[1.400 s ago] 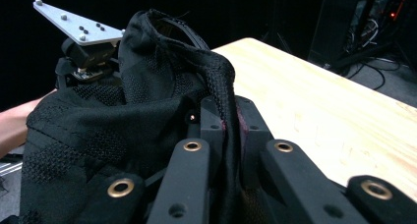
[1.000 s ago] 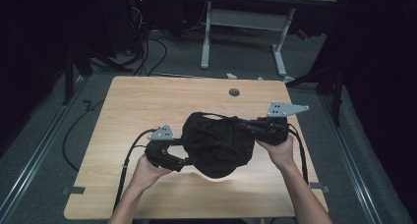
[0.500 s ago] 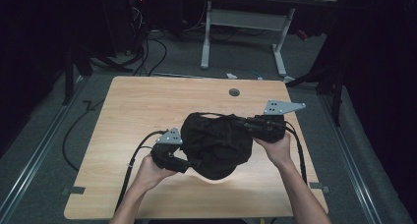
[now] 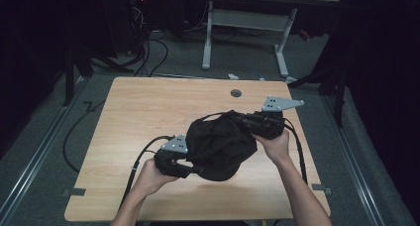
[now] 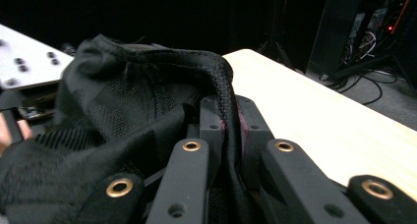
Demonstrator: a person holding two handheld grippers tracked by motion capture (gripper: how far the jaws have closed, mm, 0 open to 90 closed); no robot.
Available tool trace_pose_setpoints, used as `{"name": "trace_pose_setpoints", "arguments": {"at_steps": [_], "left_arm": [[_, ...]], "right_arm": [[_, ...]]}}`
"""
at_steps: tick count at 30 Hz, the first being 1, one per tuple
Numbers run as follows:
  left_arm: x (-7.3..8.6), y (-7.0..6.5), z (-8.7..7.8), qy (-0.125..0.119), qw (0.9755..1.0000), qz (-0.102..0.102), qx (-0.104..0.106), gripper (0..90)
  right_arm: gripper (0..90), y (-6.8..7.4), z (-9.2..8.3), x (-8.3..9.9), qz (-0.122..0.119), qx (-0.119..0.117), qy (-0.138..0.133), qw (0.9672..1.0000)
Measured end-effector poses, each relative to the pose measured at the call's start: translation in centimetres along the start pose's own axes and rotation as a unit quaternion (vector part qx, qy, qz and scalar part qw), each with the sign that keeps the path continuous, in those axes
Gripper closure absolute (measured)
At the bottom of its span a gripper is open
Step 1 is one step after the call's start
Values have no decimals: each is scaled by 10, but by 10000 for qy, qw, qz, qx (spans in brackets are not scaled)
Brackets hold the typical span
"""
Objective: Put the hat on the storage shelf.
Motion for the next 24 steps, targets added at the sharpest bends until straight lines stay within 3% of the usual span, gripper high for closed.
{"name": "trace_pose_setpoints", "arguments": {"at_steps": [14, 24], "left_arm": [[-1, -12, -3, -46, 10000, -3, 86, 674], [-3, -16, -7, -134, 9999, -56, 54, 690]], "right_arm": [[789, -4, 6, 0, 44, 87, 3, 10000], [519, -13, 3, 0, 339, 258, -58, 9991]]}}
Point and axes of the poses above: each handheld gripper's, and its own axes: z roughly forward along the jaws, x roughly out of its underside, y roughly to its left, the point moved 7 cm from there along z, roughly forward along the jaws, and after that the axes turned 3 degrees about -y, right-handed, at the moved point
